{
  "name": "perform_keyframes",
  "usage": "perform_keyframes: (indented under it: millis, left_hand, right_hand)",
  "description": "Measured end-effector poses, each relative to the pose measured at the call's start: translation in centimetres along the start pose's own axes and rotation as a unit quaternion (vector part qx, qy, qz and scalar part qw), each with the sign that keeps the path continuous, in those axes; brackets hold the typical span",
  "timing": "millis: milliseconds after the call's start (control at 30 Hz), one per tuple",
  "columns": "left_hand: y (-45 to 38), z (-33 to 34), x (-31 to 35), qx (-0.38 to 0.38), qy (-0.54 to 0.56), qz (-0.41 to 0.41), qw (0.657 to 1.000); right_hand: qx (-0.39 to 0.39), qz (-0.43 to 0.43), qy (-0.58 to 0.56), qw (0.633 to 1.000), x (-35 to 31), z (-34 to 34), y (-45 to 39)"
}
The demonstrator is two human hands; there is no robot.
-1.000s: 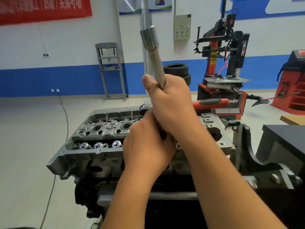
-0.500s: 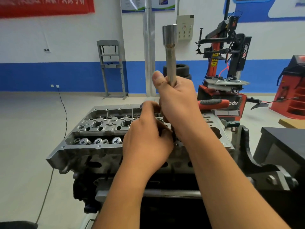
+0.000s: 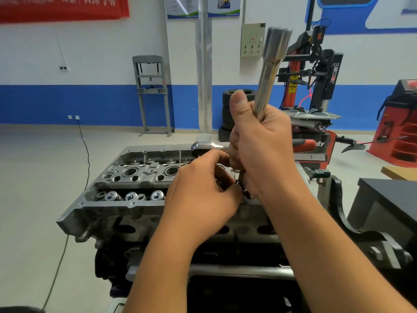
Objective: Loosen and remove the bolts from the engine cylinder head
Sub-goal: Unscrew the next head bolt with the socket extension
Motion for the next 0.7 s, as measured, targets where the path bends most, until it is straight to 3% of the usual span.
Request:
perform_keyframes:
  millis: [267,433,600,700]
  left_hand:
    - [-1.0,0.0,-1.4,-0.037,0.021,-0.016,0.999]
    - [-1.2,0.9,-0.9,-0.069,-0.043,0.004,0.997]
    - [-1.8,1.3,-0.1,-0.041,-0.105,0.005,0.994]
    - [-2.0,0.9,0.0,-0.024,-0.079,0.008,0.997]
  right_hand:
    - [0.002,-0.014,-0.023,1.0,-2.5,0.5,-1.0]
    - [0.007,-0.021,-0.025,0.999,-3.2,0.9,-1.1]
    - [0.017,-0.012,-0.011,1.0,-3.3,1.0,-0.9]
    - [0.014,-0.001,0.002,1.0,-4.1,1.4,-1.0]
Point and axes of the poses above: each hand's wrist, its own y-axis away from the middle knuckle, its own z-axis out of the palm, x = y × z, the point moved 7 cm from there along -y, towards the middle knuckle, and after that the axes turned 6 degrees about -x, right-handed, at the moved point
